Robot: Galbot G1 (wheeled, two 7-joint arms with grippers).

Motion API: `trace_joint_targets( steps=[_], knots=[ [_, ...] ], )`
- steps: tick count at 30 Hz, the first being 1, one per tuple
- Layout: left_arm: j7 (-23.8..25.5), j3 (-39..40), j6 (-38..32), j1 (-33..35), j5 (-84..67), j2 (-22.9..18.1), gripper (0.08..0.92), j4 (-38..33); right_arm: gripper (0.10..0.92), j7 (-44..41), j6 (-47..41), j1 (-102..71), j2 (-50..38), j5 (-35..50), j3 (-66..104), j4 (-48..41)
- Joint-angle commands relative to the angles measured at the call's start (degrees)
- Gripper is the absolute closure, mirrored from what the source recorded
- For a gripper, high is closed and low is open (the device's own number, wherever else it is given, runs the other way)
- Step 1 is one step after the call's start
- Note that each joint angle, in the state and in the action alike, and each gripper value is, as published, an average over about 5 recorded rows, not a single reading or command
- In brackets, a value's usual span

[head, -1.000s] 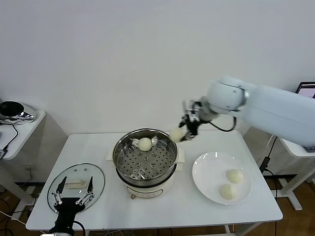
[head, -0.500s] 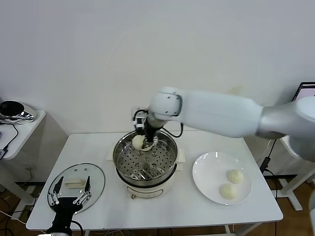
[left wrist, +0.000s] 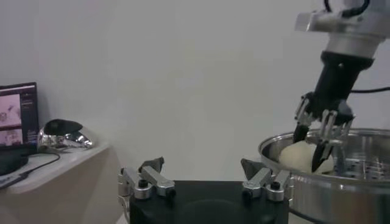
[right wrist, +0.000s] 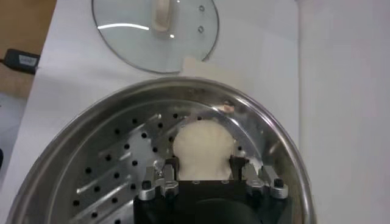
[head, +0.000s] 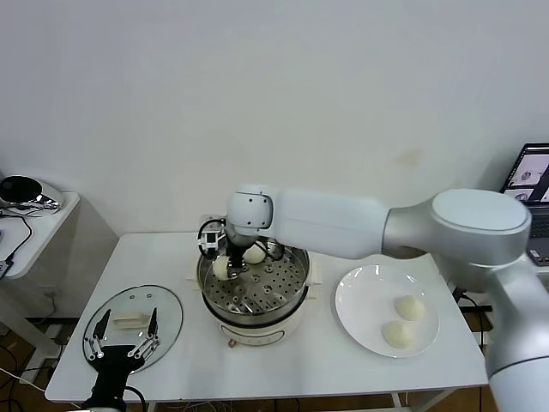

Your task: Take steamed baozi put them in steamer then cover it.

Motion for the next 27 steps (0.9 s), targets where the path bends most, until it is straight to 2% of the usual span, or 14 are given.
trace_joint_targets(
  steps=[1, 8, 11, 17, 22, 27],
  knots=[
    [0.0, 0.0, 0.0, 0.0, 0.0, 0.0, 0.177, 0.0, 0.459, 0.3, -0.3, -1.7, 2.5, -0.8, -0.2, -3.0],
    [0.0, 0.1, -0.2, 0.0, 0.0, 0.0, 0.177, 0.1, 0.268, -3.2, -0.3, 4.7, -3.2, -0.4, 0.3, 2.7],
    [0.0, 0.2, -0.1, -0.3, 0.0, 0.0, 0.177, 0.0, 0.216, -6.0, -0.3, 9.4, -8.2, 0.4, 0.0, 7.8],
    [0.0, 0.2, 0.0, -0.6, -0.1, 0.6, 0.177, 0.1, 0.203, -14.3, 2.1, 18.6, -25.9, -0.7, -2.1, 22.9],
    [0.0, 0.2, 0.1, -0.9, -0.2, 1.1, 0.177, 0.6, 0.202, -23.4, 11.8, 20.6, -41.9, -13.2, -3.8, 29.3],
    [0.1, 1.1, 0.2, -0.5, 0.3, 1.2, 0.177, 0.4, 0.203, -26.6, 17.4, 17.7, -54.2, -21.0, -3.0, 31.9]
  ],
)
